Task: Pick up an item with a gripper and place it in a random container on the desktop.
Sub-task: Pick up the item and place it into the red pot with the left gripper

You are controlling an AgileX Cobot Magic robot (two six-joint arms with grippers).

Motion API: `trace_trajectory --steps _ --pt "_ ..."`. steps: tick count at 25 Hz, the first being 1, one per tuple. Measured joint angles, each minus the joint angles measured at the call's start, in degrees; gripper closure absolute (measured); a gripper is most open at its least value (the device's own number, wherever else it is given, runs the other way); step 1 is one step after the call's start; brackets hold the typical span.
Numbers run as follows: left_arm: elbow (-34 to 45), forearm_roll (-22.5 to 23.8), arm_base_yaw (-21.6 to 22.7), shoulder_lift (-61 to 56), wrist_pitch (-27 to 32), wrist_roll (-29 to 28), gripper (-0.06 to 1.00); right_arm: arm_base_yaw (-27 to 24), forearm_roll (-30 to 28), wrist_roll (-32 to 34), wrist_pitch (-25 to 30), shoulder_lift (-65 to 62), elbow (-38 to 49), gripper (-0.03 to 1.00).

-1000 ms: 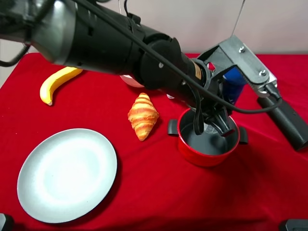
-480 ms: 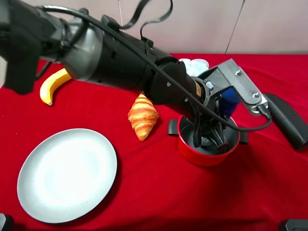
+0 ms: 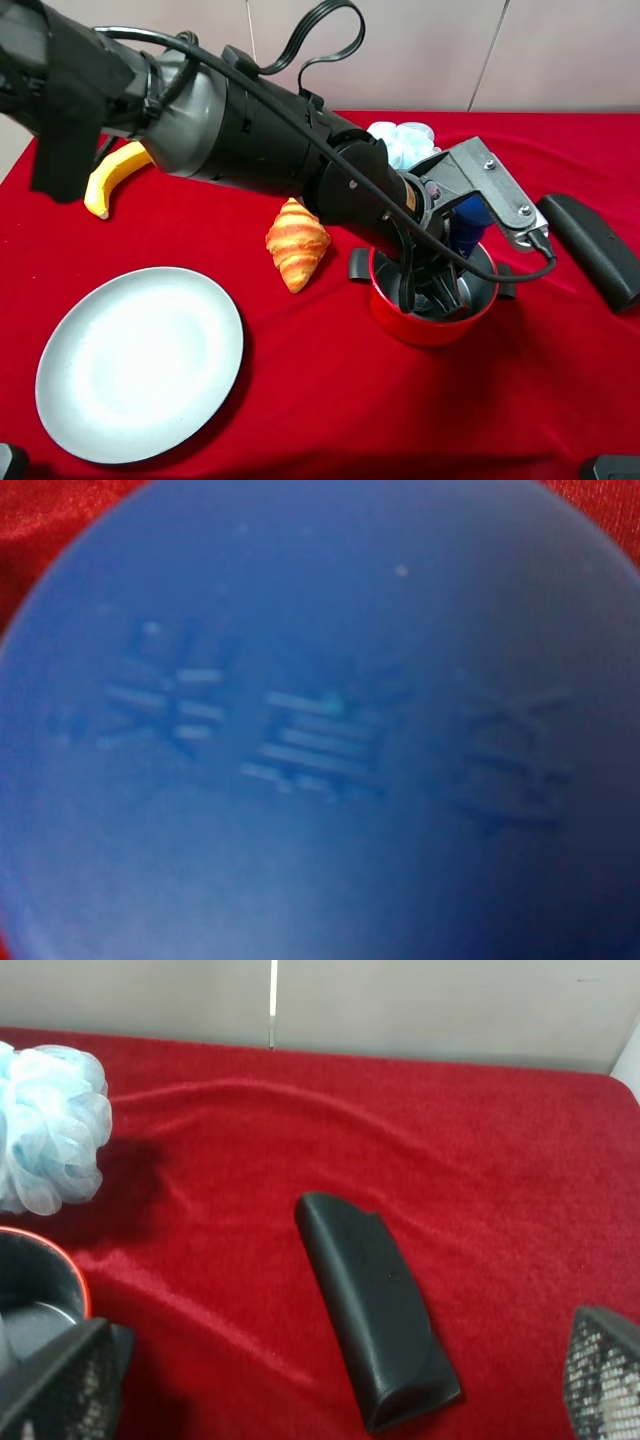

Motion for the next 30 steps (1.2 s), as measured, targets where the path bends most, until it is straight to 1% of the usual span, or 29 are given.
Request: trace_trajectory --steps 25,28,30 --pt "0.00 0.05 0.00 0.00 0.21 0.00 0.45 0.00 0.00 0.00 0.00 0.00 0.00 0.27" --pt "0.00 0.17 0.00 0.00 0.27 0.05 0.41 0.00 0.00 0.00 0.00 0.00 0.00 0.27" --pt "-0.06 0.17 0.00 0.00 0.27 0.10 0.33 0.00 0.00 0.00 0.00 0.00 0.00 0.27"
